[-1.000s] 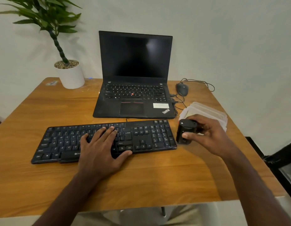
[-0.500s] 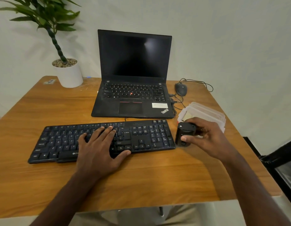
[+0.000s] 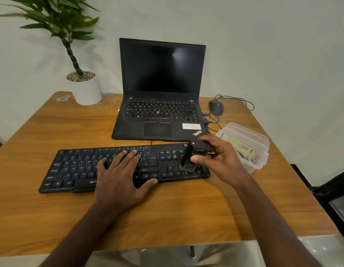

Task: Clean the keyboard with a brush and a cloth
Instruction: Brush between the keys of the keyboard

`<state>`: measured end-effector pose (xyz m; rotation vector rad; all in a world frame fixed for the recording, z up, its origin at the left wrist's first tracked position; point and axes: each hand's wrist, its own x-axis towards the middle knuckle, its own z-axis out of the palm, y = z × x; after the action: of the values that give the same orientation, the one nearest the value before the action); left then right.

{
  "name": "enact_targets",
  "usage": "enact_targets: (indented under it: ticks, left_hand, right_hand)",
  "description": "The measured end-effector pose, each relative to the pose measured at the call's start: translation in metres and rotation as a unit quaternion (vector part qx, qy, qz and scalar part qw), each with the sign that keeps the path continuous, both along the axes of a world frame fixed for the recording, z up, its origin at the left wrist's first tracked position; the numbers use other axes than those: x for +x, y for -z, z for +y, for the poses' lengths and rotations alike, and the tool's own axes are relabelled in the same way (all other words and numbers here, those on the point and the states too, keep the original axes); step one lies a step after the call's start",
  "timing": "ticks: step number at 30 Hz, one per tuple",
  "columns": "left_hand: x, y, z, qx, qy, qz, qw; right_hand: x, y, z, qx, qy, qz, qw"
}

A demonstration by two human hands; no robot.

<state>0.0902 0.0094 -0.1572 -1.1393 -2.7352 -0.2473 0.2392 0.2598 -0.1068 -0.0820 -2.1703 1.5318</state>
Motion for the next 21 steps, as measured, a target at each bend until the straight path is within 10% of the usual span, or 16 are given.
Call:
enact_targets:
  ticks: [21]
  left_hand:
    - [-0.001, 0.0, -0.001, 0.007, 0.001, -0.005, 1.0]
  right_hand:
    - [-0.007, -0.003, 0.0, 0.061, -0.05, -0.069, 0.995]
